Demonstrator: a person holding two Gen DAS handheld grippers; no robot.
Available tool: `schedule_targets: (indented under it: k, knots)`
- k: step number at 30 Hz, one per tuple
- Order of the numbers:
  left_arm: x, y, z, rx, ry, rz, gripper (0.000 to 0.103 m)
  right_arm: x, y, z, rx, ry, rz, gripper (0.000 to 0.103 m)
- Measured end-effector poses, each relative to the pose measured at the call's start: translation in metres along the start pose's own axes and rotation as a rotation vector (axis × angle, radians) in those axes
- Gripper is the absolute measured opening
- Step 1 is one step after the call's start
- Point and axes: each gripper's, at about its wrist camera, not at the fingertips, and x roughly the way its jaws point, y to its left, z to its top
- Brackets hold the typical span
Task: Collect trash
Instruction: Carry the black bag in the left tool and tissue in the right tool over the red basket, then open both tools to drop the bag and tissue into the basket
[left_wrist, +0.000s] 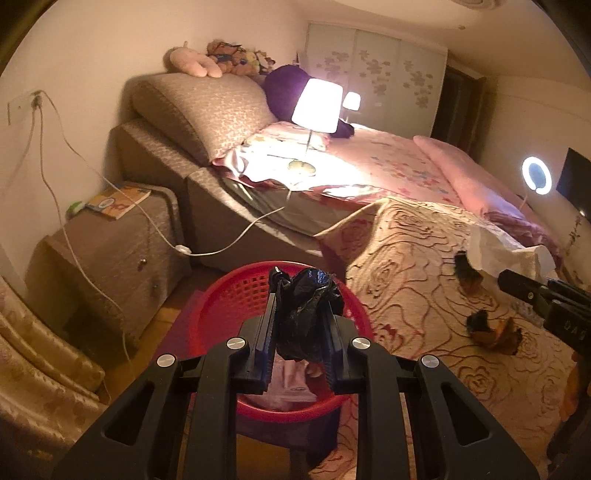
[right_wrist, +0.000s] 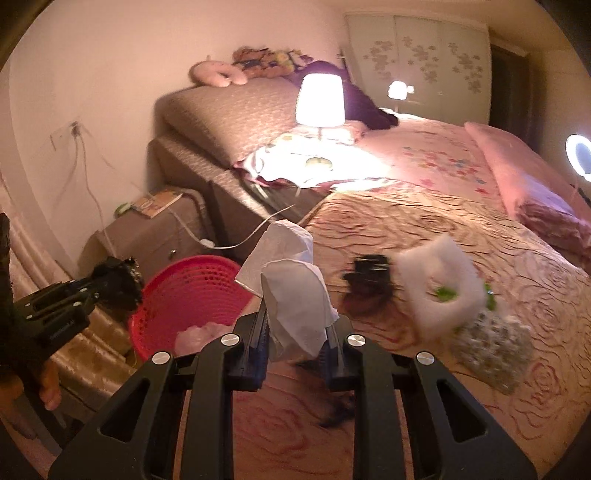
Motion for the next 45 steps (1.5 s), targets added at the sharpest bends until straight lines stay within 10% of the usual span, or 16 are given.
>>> schedule_targets:
  k: [28, 39, 45]
  knots:
    - [0.06, 0.042, -0.019, -0.057, 0.116, 0.033, 0.02, 0.102, 0.082, 0.003, -0.075, 0.186, 0.095, 0.032]
    - [0.055, 0.053, -0.019, -0.106, 0.1, 0.067, 0.066, 0.102, 0.078, 0.003, -0.054, 0.178, 0.087, 0.06]
    - [0.05, 0.057, -0.017, -0.128, 0.092, 0.075, 0.07, 0.094, 0.073, -0.001, -0.038, 0.167, 0.084, 0.062]
